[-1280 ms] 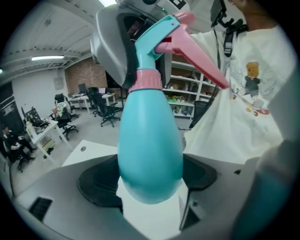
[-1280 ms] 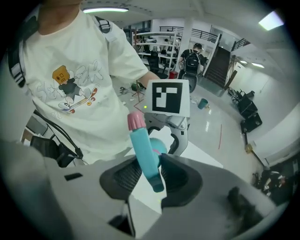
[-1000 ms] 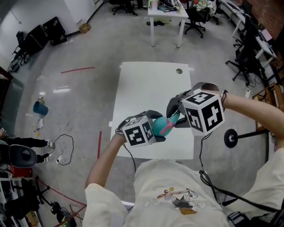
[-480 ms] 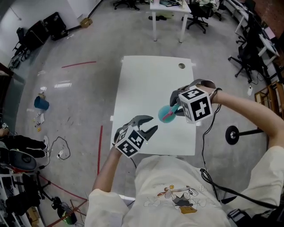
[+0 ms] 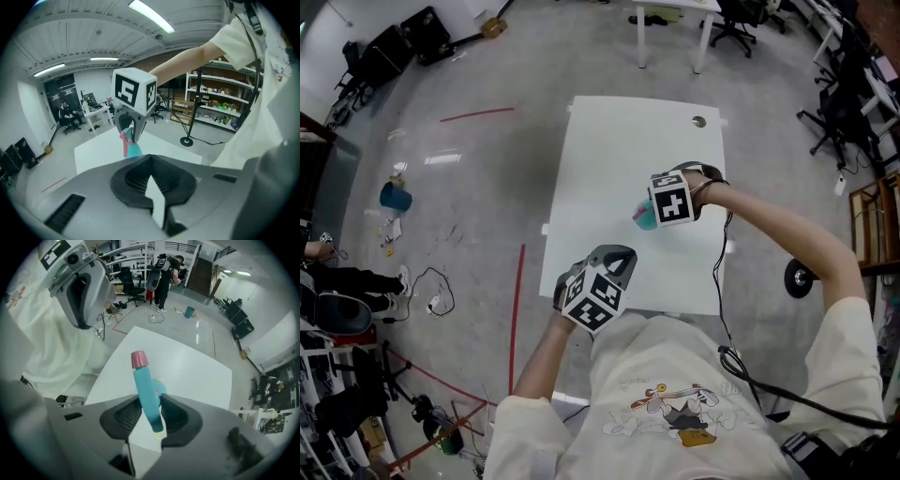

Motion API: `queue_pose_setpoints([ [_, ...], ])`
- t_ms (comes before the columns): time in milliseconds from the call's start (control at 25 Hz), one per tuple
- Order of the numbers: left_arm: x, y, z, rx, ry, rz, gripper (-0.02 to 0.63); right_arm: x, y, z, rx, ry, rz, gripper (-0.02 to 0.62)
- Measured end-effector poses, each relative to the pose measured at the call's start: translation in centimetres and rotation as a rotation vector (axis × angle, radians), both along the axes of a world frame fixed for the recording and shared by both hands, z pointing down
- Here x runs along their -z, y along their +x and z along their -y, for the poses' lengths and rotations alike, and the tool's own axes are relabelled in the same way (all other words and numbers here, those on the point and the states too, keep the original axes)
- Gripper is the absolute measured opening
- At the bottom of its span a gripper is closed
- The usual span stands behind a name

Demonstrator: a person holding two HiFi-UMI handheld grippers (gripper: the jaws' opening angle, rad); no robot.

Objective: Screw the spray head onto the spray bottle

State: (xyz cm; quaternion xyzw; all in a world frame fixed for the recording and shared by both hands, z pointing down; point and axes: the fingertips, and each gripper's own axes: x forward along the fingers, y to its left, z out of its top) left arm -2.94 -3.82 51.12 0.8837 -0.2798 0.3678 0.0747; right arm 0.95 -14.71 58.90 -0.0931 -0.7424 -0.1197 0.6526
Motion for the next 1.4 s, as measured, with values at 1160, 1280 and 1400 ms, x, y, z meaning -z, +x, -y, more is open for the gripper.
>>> queue_pose_setpoints([
  [1160, -2.7, -1.1, 0.4, 0.120, -0.100, -0.029, 0.006, -6.8, -0.6, -2.0, -0.157, -0.152, 0.047, 0.132],
  [1280, -3.1, -0.9, 1.2, 0.164, -0.113, -0.018, 0.006, -5.4, 0.4, -2.0, -0.186, -0.170, 0.086, 0.132],
  [1400, -3.4, -0.8, 2.3, 0.270, -0.122, -0.010, 0.006, -2.4, 1.8, -1.8, -0.228, -0.142, 0.185, 0.131],
])
